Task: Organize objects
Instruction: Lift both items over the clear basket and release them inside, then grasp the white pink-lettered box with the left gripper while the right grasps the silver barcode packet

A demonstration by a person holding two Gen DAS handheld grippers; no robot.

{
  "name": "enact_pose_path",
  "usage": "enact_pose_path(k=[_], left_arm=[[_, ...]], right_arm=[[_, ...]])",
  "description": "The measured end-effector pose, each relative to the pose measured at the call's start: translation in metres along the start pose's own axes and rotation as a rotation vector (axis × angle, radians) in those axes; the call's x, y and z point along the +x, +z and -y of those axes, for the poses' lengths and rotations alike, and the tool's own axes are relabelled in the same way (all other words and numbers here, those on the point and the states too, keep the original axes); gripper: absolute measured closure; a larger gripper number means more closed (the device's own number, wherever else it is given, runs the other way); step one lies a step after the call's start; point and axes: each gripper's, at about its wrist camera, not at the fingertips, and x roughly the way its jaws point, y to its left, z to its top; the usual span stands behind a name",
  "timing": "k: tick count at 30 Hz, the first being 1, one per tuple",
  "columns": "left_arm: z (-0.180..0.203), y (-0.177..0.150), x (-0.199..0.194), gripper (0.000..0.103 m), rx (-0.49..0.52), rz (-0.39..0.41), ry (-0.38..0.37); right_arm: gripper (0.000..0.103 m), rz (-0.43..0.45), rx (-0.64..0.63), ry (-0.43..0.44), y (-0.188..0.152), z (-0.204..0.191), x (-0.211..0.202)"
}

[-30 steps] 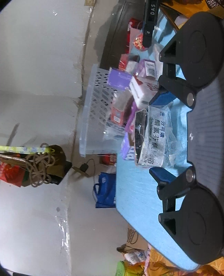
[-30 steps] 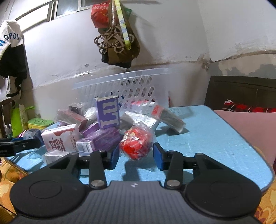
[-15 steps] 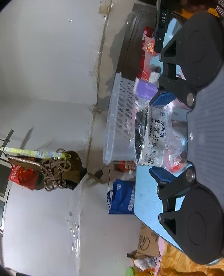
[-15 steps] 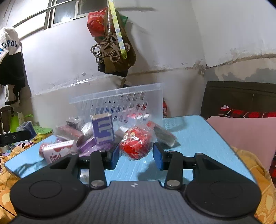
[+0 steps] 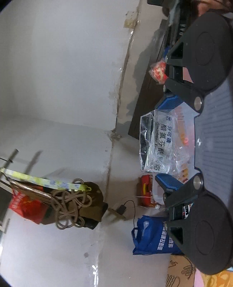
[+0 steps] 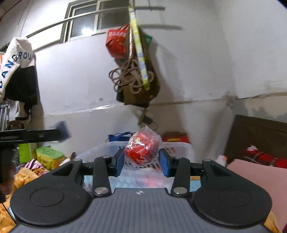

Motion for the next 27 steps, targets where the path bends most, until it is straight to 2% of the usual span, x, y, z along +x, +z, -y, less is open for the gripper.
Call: enact_pose_path(k=[2,6,7,8,9,10,12,15,17,21,24,27], left_arm=[[-0.003,0.007,0.021,0.025,-0.038,-0.031,-0.002],[-0.001,0.009,0.051,0.025,-0.038,-0.054,0.019],[0.0,0.009,0.06,0.023,-0.028,-0.066,0.034],[-0.002,0.008,0.069,0.016,-0.025,-0.086,0.058],[-0.003,0.007,0.077,0.015,-0.025,-0.12,0.077],[-0.006,0.003,0.085,0.015,-0.026,-0.156,0.087],[-0.01,-0.008,0.086,0.015,-0.028,-0.195,0.084],[-0.012,-0.02,0.06,0.015,-0.026,-0.151,0.074],[-0.012,-0.034,0.028,0.015,-0.035,-0.119,0.059],[-0.012,-0.079,-0.038,0.015,-0.052,-0.076,0.107],[-0.008,-0.116,-0.07,0.015,-0.086,-0.072,0.155],[0.002,-0.139,-0.084,0.016,-0.101,-0.078,0.13]], right_arm=[[0.058,-0.023,-0.015,0.009,0.007,-0.002,0.021],[0.055,-0.059,-0.027,0.016,0.01,0.0,0.052],[0.041,-0.065,-0.024,0.014,0.01,0.002,0.058],[0.031,-0.078,-0.027,0.014,0.009,0.003,0.061],[0.015,-0.089,-0.035,-0.001,0.006,0.002,0.061],[0.008,-0.078,-0.048,-0.028,0.001,0.001,0.057],[0.004,-0.063,-0.056,-0.038,-0.004,0.002,0.046],[0.0,-0.049,0.002,-0.047,-0.023,0.009,0.017],[0.0,-0.059,0.046,-0.062,-0.047,0.014,-0.008],[0.0,-0.092,0.15,-0.079,-0.097,0.01,-0.053],[0.0,-0.094,0.171,-0.041,-0.13,-0.014,-0.079],[0.001,-0.106,0.198,0.027,-0.151,-0.04,-0.093]])
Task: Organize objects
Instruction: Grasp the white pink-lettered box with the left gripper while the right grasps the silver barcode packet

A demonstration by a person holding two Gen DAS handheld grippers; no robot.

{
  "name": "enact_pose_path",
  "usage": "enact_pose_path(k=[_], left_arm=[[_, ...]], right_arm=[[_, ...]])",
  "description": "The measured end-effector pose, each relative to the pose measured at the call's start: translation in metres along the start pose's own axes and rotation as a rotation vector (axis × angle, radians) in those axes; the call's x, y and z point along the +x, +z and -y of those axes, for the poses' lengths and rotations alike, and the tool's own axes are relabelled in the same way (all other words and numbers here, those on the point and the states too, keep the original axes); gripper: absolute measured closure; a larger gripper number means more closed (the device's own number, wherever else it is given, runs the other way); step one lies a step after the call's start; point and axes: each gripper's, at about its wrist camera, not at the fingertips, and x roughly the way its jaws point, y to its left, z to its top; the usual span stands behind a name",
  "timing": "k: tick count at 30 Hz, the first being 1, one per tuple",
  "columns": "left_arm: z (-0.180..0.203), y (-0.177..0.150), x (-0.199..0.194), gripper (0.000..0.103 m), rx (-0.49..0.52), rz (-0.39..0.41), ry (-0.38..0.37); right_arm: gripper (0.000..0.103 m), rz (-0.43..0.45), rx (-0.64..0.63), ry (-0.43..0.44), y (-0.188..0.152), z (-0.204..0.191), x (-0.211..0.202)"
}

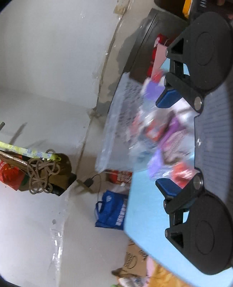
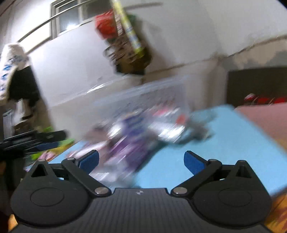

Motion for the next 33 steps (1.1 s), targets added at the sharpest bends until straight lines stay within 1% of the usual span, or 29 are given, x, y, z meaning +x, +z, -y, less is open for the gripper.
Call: enact_pose_path(k=[2,3,5,7,9,11,13,17,22,24,26,28,33], left_arm=[[0.006,-0.009,-0.001,0.023,0.027,-0.01,-0.017],[0.009,-0.012,0.0,0.026,0.043,-0.013,-0.022],[0.011,-0.016,0.004,0.035,0.045,-0.03,-0.037],[0.011,-0.021,0.007,0.041,0.041,-0.037,-0.056],[0.015,-0.025,0.007,0.041,0.058,-0.037,-0.058],[0.018,-0.026,0.006,0.041,0.074,-0.022,-0.07],[0.022,-0.027,0.008,0.041,0.093,-0.026,-0.087],[0.027,-0.031,0.019,0.04,0.121,-0.043,-0.083],[0.03,-0.033,0.023,0.04,0.12,-0.047,-0.075],[0.035,-0.035,0.022,0.042,0.137,-0.047,-0.075],[0.043,-0.037,0.019,0.051,0.174,-0.046,-0.06],[0.047,-0.039,0.017,0.052,0.193,-0.042,-0.062],[0.05,-0.037,0.023,0.051,0.196,-0.037,-0.048]], right_arm=[[0.001,-0.011,-0.024,0.035,-0.01,-0.016,-0.002],[0.003,-0.029,-0.05,0.052,-0.013,-0.023,0.001],[0.004,-0.045,-0.104,0.045,-0.017,-0.035,0.007],[0.008,-0.046,-0.12,0.055,-0.02,-0.043,0.016],[0.008,-0.048,-0.148,0.027,-0.02,-0.049,0.023],[0.008,-0.051,-0.201,-0.031,-0.024,-0.055,0.029],[0.023,-0.059,-0.201,-0.036,-0.027,-0.054,0.031],[0.024,-0.038,-0.168,-0.032,-0.026,-0.043,0.016],[0.024,-0.019,-0.133,-0.068,-0.02,-0.019,-0.003],[0.024,-0.008,-0.123,-0.099,-0.019,-0.009,-0.006],[0.024,-0.005,-0.111,-0.125,-0.018,-0.001,-0.007],[0.024,-0.002,-0.104,-0.14,-0.018,0.004,-0.008],[0.024,-0.008,-0.1,-0.15,-0.019,0.01,-0.007]])
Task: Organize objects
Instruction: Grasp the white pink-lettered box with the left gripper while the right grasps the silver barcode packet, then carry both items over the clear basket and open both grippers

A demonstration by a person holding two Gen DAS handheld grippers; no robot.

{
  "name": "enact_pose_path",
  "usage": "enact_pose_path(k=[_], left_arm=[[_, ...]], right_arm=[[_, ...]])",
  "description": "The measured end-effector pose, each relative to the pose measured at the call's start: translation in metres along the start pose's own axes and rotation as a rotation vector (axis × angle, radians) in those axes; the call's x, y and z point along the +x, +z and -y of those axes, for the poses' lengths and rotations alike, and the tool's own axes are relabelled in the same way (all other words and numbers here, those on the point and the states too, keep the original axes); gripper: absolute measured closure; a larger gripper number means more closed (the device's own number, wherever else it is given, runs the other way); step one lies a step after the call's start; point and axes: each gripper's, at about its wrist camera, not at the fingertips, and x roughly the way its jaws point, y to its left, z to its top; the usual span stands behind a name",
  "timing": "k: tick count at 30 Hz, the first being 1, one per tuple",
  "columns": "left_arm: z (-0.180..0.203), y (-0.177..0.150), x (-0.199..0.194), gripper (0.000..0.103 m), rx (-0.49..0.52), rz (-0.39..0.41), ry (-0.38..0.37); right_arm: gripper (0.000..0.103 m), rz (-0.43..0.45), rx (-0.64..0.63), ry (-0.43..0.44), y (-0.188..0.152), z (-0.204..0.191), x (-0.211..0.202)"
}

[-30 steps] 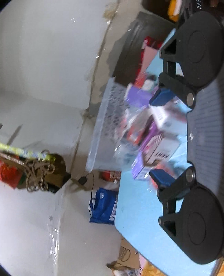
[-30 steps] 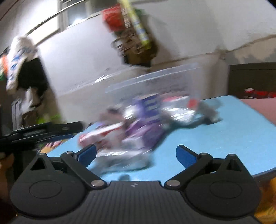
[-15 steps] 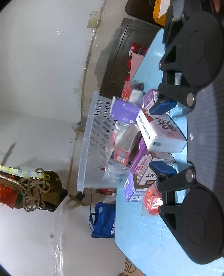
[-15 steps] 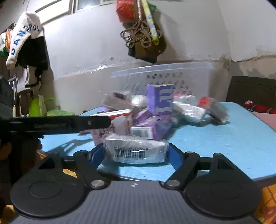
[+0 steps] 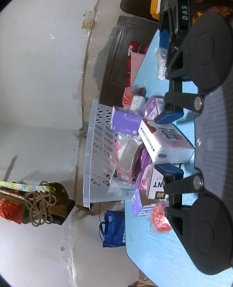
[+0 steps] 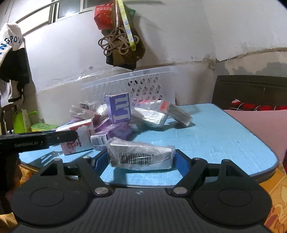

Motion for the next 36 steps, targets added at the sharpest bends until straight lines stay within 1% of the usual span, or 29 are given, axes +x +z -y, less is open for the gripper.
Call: enact_pose_path(k=[1,2,4,7,11,18,21,23,25,27,29,31,32,33,34,36], left_arm=[[0.001,0.0,0.001,0.053,0.006,-0.004,0.0],[0.001,0.001,0.0,0.063,0.005,-0.003,-0.002],[0.001,0.001,-0.006,0.067,-0.002,-0.003,-0.021],[0.004,-0.004,-0.016,0.068,0.007,0.0,-0.016],[0.002,-0.007,-0.026,0.07,-0.016,0.005,-0.013],[-0.006,0.002,-0.036,0.07,-0.044,0.044,-0.001],[-0.009,0.009,-0.04,0.07,-0.054,0.06,-0.008],[-0.014,0.023,-0.043,0.07,-0.063,0.086,-0.014],[-0.022,0.046,-0.041,0.07,-0.081,0.112,-0.024],[-0.028,0.074,-0.033,0.07,-0.077,0.122,-0.024],[-0.032,0.106,-0.021,0.07,-0.079,0.159,-0.031],[-0.035,0.139,-0.001,0.07,-0.095,0.182,-0.033],[-0.036,0.154,0.011,0.07,-0.094,0.183,-0.035],[-0.035,0.167,0.024,0.07,-0.084,0.18,-0.025],[-0.036,0.177,0.038,0.069,-0.082,0.165,-0.003],[-0.045,0.191,0.07,0.068,-0.099,0.114,-0.012]], right_arm=[[0.024,0.0,-0.002,-0.001,0.0,0.0,0.0],[0.024,0.0,-0.002,0.002,0.0,-0.001,0.0],[0.024,0.0,-0.006,0.003,-0.001,-0.002,-0.001],[0.024,0.002,-0.002,0.001,-0.001,-0.001,-0.003],[0.024,0.006,0.002,0.0,-0.001,0.0,-0.004],[0.025,0.018,-0.021,0.0,0.008,-0.002,-0.005],[0.025,0.031,-0.035,0.009,0.015,-0.003,-0.007],[0.025,0.057,-0.032,0.033,0.028,0.0,-0.009],[0.025,0.101,-0.027,0.063,0.051,0.005,-0.011],[0.025,0.143,-0.041,0.091,0.083,0.008,-0.006],[0.025,0.191,-0.076,0.096,0.119,0.008,0.005],[0.025,0.232,-0.133,0.081,0.152,0.002,0.026],[0.025,0.247,-0.149,0.087,0.168,0.001,0.04],[0.025,0.24,-0.168,0.095,0.179,-0.002,0.055],[0.025,0.209,-0.184,0.093,0.191,-0.004,0.075],[0.022,0.196,-0.196,0.081,0.199,-0.008,0.103]])
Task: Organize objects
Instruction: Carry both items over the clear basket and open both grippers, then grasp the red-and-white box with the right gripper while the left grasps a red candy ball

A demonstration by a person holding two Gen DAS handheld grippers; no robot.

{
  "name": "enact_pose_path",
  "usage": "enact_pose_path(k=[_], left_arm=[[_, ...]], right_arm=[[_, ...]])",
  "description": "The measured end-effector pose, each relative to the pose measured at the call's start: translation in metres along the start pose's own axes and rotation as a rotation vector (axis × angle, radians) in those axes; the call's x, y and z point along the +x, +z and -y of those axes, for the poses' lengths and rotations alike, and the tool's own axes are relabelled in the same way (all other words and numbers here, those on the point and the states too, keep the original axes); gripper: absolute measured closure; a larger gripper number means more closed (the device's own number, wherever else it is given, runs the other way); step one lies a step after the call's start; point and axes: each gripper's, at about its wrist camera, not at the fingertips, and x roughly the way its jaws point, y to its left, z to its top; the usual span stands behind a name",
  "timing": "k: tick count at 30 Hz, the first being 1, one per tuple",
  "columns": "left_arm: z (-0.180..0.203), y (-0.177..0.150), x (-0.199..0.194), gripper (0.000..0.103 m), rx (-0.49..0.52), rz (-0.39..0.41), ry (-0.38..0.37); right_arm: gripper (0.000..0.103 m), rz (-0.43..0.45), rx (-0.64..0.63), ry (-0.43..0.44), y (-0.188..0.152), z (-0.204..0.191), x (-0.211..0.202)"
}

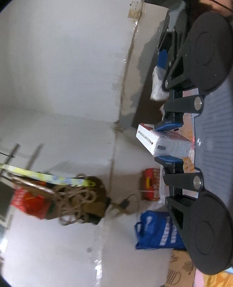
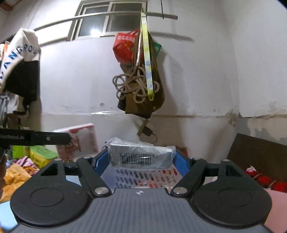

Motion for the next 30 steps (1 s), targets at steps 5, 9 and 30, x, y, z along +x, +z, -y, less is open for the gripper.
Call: enact_pose_path(k=[5,9,30], left_arm=[[-0.013,-0.005,0.046,0.057,-0.016,-0.116,0.071],[-0.018,-0.017,0.007,0.048,0.001,-0.044,0.038],[-0.072,-0.157,-0.092,0.034,-0.016,-0.247,0.165]], right_arm=[[0.0,-0.052,-0.014,-0.001,-0.011,-0.005,0.032],[0.0,-0.025,-0.002,-0.041,-0.02,0.0,0.005],[0.03,-0.377,0.344,-0.089,-0.128,0.06,-0.013]])
